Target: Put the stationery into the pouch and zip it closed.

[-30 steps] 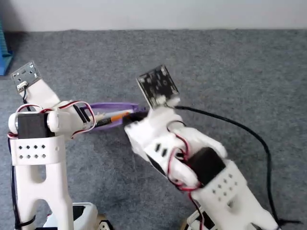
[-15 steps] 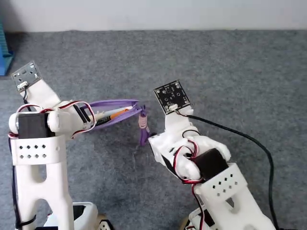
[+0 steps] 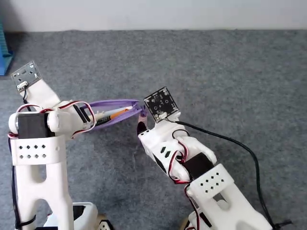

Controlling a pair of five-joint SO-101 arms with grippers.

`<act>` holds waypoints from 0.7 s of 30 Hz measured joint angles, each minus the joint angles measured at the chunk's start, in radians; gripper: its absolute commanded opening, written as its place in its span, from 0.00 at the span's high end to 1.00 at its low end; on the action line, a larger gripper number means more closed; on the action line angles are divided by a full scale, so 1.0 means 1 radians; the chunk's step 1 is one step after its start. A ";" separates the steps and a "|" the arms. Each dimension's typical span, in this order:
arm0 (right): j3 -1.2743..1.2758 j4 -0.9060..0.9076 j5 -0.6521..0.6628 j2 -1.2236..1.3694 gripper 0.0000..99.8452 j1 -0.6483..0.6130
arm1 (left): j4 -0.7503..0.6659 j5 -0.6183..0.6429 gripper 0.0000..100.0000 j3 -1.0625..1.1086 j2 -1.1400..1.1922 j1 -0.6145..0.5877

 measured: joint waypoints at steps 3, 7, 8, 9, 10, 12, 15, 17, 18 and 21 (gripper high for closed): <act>0.000 -0.043 0.000 0.048 0.78 0.000 | 0.000 0.000 0.89 0.000 0.000 0.000; 0.000 -0.109 0.000 0.098 0.85 -0.008 | 0.000 0.000 0.89 0.000 0.000 0.000; 0.000 -0.115 0.000 0.110 0.86 -0.008 | 0.000 0.000 0.89 0.000 0.000 0.000; 0.000 -0.120 0.000 0.120 0.87 -0.008 | 0.000 0.000 0.89 0.000 0.000 0.000; 0.000 -0.123 0.000 0.126 0.88 -0.008 | 0.000 0.000 0.89 0.000 0.000 0.000; 0.002 -0.129 0.000 0.132 0.88 -0.008 | 0.000 0.000 0.89 0.000 0.000 0.000; 0.002 -0.135 0.000 0.141 0.87 -0.008 | 0.000 0.000 0.89 0.000 0.000 0.000; 0.002 -0.141 0.000 0.141 0.87 -0.008 | 0.000 0.000 0.89 0.000 0.000 0.000; 0.002 -0.150 0.000 0.141 0.87 -0.008 | 0.000 0.000 0.89 0.000 0.000 0.000; 0.002 -0.173 0.000 0.141 0.90 -0.008 | 0.000 0.000 0.89 0.000 0.000 0.000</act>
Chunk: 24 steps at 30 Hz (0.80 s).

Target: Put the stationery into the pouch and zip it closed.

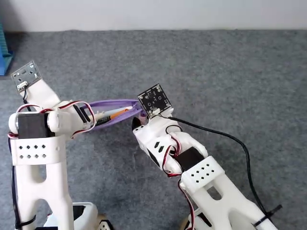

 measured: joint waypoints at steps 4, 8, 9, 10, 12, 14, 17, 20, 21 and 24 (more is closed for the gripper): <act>0.000 -0.005 0.011 0.000 0.99 0.000 | 0.000 0.000 0.89 0.000 0.000 0.000; 0.000 -0.005 0.060 0.000 0.99 0.002 | 0.000 0.000 0.89 0.000 0.000 0.000; 0.000 -0.005 0.066 -0.002 0.99 0.002 | 0.000 0.000 0.89 0.000 0.000 0.000; 0.000 -0.005 0.071 -0.005 0.99 0.002 | 0.000 0.000 0.89 0.000 0.000 0.000; 0.000 0.008 0.074 -0.028 0.99 0.003 | 0.000 0.000 0.88 0.000 0.000 0.000; 0.000 0.060 0.074 -0.064 0.99 0.005 | 0.000 0.000 0.88 0.000 0.000 0.000; 0.000 0.169 0.074 -0.147 0.99 0.006 | 0.000 0.000 0.87 0.000 0.000 0.000; 0.000 0.287 0.074 -0.261 0.99 0.009 | 0.000 0.000 0.79 0.000 0.000 0.000; -0.003 0.331 0.074 -0.301 0.99 0.009 | 0.000 0.000 0.76 0.000 0.000 0.000; -0.054 0.465 0.074 -0.396 0.99 0.009 | -0.023 0.000 0.65 0.000 0.000 0.000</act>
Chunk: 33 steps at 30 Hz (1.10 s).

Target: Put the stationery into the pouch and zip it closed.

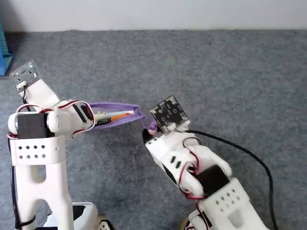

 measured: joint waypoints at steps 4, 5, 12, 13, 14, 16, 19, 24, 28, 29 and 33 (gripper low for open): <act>-0.109 0.167 0.000 -0.044 0.99 -0.005 | -0.084 0.000 0.58 0.003 0.017 0.020; -0.133 0.204 0.000 -0.046 0.99 -0.005 | -0.112 0.000 0.58 0.003 0.028 0.038; -0.203 0.336 -0.023 -0.046 0.99 -0.087 | -0.252 -0.037 0.58 0.014 0.058 0.278; -0.203 0.341 -0.041 -0.046 0.99 -0.092 | -0.261 -0.037 0.58 0.014 0.078 0.310; -0.203 0.350 -0.055 -0.046 0.99 -0.095 | -0.264 -0.038 0.58 0.011 0.100 0.338; -0.204 0.373 -0.080 -0.048 0.99 -0.095 | -0.269 -0.038 0.58 -0.011 0.149 0.385; -0.204 0.402 -0.100 -0.058 0.99 -0.094 | -0.238 -0.043 0.58 -0.100 0.229 0.442; -0.204 0.408 -0.104 -0.064 0.99 -0.031 | -0.149 -0.044 0.58 -0.281 0.324 0.486; -0.207 0.408 -0.104 -0.066 0.99 -0.002 | -0.092 -0.044 0.58 -0.410 0.328 0.503; -0.207 0.408 -0.104 -0.066 0.99 0.002 | -0.077 -0.044 0.58 -0.423 0.328 0.505; -0.207 0.407 -0.106 -0.066 0.99 -0.003 | -0.049 -0.044 0.58 -0.442 0.328 0.508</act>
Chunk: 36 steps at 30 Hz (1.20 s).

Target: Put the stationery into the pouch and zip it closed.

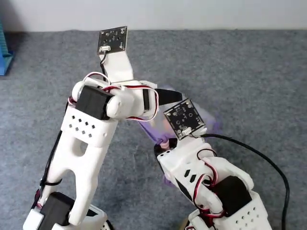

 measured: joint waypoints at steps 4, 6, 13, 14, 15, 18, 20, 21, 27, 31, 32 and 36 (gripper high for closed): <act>0.002 -0.031 0.000 0.002 0.99 0.003 | 0.049 0.000 0.58 -0.008 0.000 0.000; 0.002 -0.043 0.000 0.002 0.99 0.008 | 0.063 0.000 0.58 -0.009 0.000 0.000; -0.061 -0.043 0.068 0.002 0.99 0.169 | 0.069 -0.118 0.58 0.057 -0.080 -0.107; -0.074 -0.052 0.084 0.002 0.99 0.186 | 0.069 -0.143 0.58 0.075 -0.104 -0.127; -0.081 -0.063 0.098 0.002 0.99 0.199 | 0.069 -0.170 0.58 0.098 -0.130 -0.149; -0.087 -0.092 0.137 0.002 0.99 0.218 | 0.069 -0.261 0.58 0.175 -0.204 -0.186; -0.087 -0.121 0.149 0.002 0.99 0.218 | 0.069 -0.313 0.58 0.232 -0.250 -0.189; -0.087 -0.135 0.152 0.003 0.99 0.218 | 0.063 -0.331 0.58 0.264 -0.272 -0.184; -0.123 -0.180 0.155 0.068 0.99 0.219 | -0.101 -0.451 0.58 0.506 -0.433 -0.112; -0.189 -0.180 0.155 0.149 0.99 0.216 | -0.298 -0.480 0.58 0.706 -0.555 -0.078; -0.207 -0.180 0.155 0.170 0.99 0.216 | -0.358 -0.485 0.58 0.753 -0.580 -0.075; -0.265 -0.180 0.155 0.238 0.99 0.216 | -0.609 -0.528 0.58 0.954 -0.654 -0.058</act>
